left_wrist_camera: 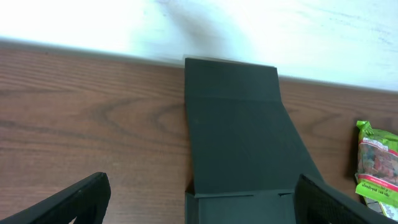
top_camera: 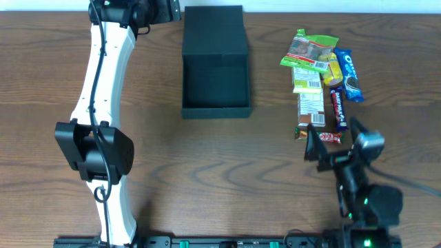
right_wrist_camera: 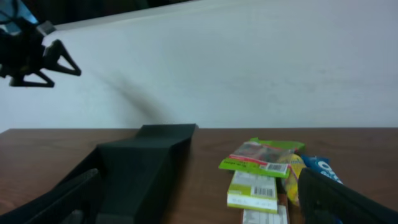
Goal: Pack container
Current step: 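Move the right gripper over the snacks toward the blue Oreo pack, then lower the right gripper and grasp the blue Oreo pack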
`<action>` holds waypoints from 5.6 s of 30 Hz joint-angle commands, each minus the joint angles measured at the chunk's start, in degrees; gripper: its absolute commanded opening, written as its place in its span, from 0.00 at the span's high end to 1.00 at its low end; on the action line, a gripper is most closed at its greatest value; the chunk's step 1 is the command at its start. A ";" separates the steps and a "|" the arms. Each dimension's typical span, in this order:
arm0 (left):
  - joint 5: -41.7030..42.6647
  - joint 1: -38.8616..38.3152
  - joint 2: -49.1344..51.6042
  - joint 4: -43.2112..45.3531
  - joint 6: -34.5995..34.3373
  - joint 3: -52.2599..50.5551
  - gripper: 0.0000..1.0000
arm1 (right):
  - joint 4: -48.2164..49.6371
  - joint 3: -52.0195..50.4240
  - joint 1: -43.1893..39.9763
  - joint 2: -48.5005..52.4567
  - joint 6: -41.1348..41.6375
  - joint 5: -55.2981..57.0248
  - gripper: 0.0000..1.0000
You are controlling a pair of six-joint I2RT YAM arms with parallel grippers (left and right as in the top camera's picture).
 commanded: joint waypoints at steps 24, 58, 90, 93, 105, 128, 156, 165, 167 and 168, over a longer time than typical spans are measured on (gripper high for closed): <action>0.66 0.00 0.74 -4.61 1.07 0.35 0.04 | -4.66 32.20 -5.75 47.25 -2.14 -10.03 0.01; 0.83 -1.44 1.38 -7.08 1.05 0.33 0.05 | -39.17 59.28 -15.63 82.09 -32.76 7.21 0.01; 0.83 -1.44 1.38 -7.26 1.03 0.33 0.04 | -27.63 59.28 -19.30 93.29 -33.79 7.17 0.11; 0.83 -1.44 1.38 -7.26 1.03 0.33 0.05 | -25.86 59.28 -19.30 94.03 -33.66 7.17 0.13; 0.83 -1.44 1.38 -7.23 1.03 0.33 0.04 | -23.45 59.28 -19.26 96.35 -33.11 7.17 0.14; 0.81 -1.44 1.38 -7.28 1.03 0.33 0.05 | -30.91 71.63 -19.28 96.32 -24.35 7.17 0.29; 0.79 -1.44 1.38 -8.52 1.07 0.33 0.05 | -39.15 71.52 -17.40 103.58 -29.49 9.84 0.34; 0.76 -1.44 1.38 -8.52 1.07 0.33 0.04 | -39.15 71.52 -17.38 103.58 -28.20 11.23 0.54; 0.79 -1.44 1.38 -8.52 1.07 0.33 0.05 | -39.12 71.54 -17.38 103.58 -26.01 11.21 0.59; 0.76 -1.44 1.38 -8.50 1.07 0.33 0.05 | -39.12 71.54 -17.38 103.58 -25.29 11.19 0.62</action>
